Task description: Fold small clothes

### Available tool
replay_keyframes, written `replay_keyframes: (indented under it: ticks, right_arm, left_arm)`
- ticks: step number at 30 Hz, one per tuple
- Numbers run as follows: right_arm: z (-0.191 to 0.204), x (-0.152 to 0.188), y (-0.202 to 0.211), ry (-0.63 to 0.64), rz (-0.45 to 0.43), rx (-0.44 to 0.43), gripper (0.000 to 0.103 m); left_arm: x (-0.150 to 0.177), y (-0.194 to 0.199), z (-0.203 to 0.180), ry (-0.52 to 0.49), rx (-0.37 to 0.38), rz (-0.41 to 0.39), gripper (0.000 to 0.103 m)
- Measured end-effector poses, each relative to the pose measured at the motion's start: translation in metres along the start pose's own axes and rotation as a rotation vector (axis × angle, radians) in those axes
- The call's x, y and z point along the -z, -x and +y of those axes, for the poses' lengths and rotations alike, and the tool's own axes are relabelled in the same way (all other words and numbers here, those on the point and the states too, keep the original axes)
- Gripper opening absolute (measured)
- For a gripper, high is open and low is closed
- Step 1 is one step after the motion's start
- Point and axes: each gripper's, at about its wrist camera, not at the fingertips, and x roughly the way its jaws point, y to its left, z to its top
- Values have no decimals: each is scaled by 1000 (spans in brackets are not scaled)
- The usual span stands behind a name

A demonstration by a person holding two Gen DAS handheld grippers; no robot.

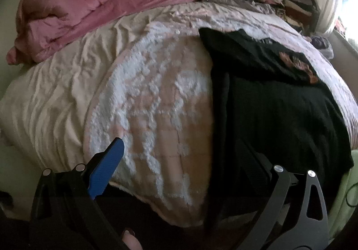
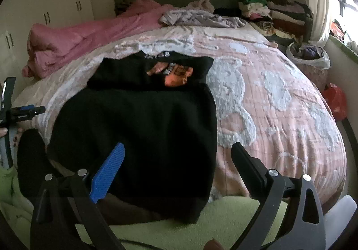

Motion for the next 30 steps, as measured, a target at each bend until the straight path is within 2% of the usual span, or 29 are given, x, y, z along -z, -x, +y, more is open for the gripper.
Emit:
replay_keyframes:
  ticks: [5,8,13,16,30]
  right_arm:
    - [-4,8,-7,-13,32,-2,95]
    - [-5,13,-11,-16,49,-1,95]
    - [-7,17,-15,-12,69,6,95]
    - [-8,18,-19,-11,85,5,95]
    - [-21,40,-44,-38,216,-24,93]
  left_arm:
    - [11,-4,-6,-12,23,27,93]
    - [16,-5,-9,-14,38,41,85]
    - [21,-11,-10,-7,61,67,60]
    - [27,-16,-11,-1,88,103,50]
    - [45,-33,-21,-26,115,181,50]
